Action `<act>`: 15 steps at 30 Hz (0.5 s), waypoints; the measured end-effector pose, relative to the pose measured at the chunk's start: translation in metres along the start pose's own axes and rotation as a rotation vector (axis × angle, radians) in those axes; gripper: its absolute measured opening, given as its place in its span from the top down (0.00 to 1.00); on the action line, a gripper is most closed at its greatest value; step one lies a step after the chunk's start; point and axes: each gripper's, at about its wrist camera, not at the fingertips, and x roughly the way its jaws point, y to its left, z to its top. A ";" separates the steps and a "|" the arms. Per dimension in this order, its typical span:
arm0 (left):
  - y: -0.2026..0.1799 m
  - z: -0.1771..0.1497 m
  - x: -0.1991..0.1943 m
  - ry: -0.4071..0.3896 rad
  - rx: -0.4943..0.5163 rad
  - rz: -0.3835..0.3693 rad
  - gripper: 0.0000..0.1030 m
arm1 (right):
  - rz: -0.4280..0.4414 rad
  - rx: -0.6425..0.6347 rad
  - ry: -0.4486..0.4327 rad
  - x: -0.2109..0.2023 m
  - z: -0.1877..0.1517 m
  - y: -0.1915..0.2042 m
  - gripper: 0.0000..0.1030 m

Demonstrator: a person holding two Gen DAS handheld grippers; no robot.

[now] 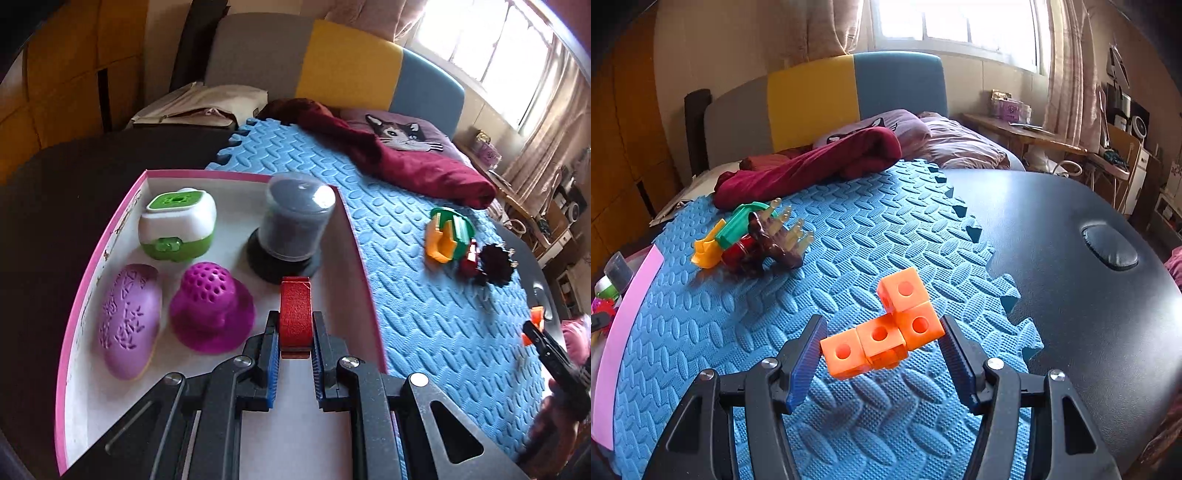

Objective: Organize rigid objects
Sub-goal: 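Carry the red block into the tray beside the grey cylinder and open the left tool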

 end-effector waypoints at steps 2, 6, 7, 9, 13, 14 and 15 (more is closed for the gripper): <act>0.002 0.003 0.004 0.002 -0.005 -0.002 0.85 | -0.001 -0.005 0.001 0.000 0.000 0.001 0.39; 0.006 0.010 0.007 -0.001 -0.030 -0.008 0.81 | -0.004 -0.008 0.000 0.000 0.000 0.001 0.39; 0.007 0.012 0.007 -0.006 -0.038 -0.016 0.68 | -0.004 -0.007 -0.001 0.000 0.000 0.001 0.39; 0.008 0.011 0.000 -0.028 -0.043 -0.024 0.53 | -0.005 -0.007 -0.003 -0.001 0.000 0.001 0.39; 0.011 0.003 -0.014 -0.053 -0.040 -0.001 0.44 | -0.003 -0.008 -0.007 -0.002 0.000 0.000 0.39; 0.012 -0.001 -0.018 -0.053 -0.048 0.005 0.40 | 0.000 -0.010 -0.011 -0.003 0.000 0.001 0.39; 0.013 -0.004 -0.021 -0.054 -0.055 0.009 0.38 | 0.005 -0.013 -0.015 -0.004 0.000 0.001 0.39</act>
